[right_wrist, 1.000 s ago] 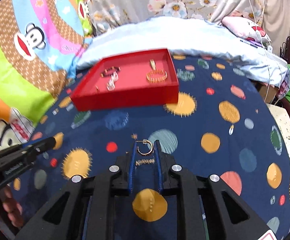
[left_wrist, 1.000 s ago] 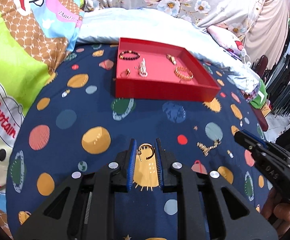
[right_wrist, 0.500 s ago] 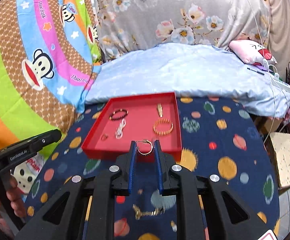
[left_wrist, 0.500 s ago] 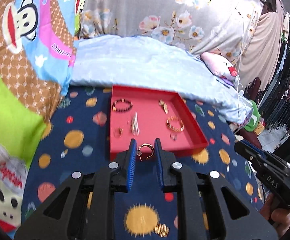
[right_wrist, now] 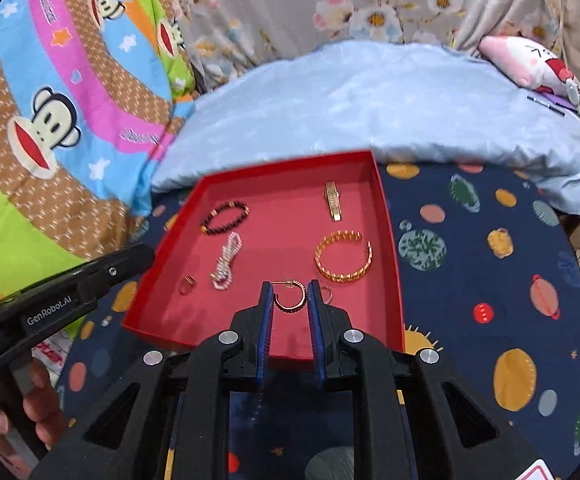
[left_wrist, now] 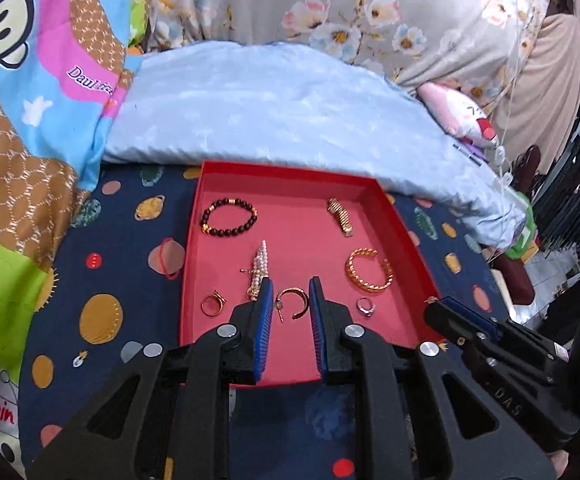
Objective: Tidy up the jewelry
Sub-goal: 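Carry both earrings over the red tray and open both tools, then move the left tool to the short gold chain and close on it, then grasp the long gold pendant chain with the right tool while the left tool holds the short chain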
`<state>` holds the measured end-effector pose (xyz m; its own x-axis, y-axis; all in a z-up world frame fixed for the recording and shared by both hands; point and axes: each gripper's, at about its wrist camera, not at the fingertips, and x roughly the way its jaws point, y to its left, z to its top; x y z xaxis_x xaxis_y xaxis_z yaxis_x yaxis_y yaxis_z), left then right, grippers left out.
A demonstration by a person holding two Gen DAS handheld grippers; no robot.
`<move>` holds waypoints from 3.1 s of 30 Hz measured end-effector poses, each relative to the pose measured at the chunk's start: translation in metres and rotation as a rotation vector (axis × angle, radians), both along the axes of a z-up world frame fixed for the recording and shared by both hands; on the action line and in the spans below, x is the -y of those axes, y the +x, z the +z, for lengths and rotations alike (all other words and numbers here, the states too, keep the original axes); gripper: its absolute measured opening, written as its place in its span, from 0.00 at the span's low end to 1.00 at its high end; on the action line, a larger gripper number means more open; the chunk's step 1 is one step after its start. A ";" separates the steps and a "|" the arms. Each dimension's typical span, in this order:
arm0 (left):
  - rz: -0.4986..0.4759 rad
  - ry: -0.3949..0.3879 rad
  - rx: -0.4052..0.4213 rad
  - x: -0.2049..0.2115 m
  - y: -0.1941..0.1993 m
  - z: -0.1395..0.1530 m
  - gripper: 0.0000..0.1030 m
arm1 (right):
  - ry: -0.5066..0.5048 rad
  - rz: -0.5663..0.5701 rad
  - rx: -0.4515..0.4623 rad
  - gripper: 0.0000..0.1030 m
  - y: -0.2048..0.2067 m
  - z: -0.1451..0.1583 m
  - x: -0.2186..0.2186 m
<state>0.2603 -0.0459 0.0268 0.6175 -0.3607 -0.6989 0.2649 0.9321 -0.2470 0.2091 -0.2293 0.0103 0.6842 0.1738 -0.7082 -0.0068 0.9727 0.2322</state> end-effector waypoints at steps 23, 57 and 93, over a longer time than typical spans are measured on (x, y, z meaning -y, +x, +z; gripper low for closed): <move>0.076 0.074 0.020 -0.039 -0.054 -0.009 0.69 | -0.098 -0.056 0.055 0.48 -0.089 0.013 0.008; -0.117 0.208 -0.107 0.007 -0.186 -0.089 0.58 | -0.025 -0.107 -0.110 0.48 -0.196 -0.043 0.008; -0.102 0.115 -0.101 -0.025 -0.186 -0.057 0.06 | -0.012 -0.041 -0.112 0.48 -0.177 -0.047 -0.020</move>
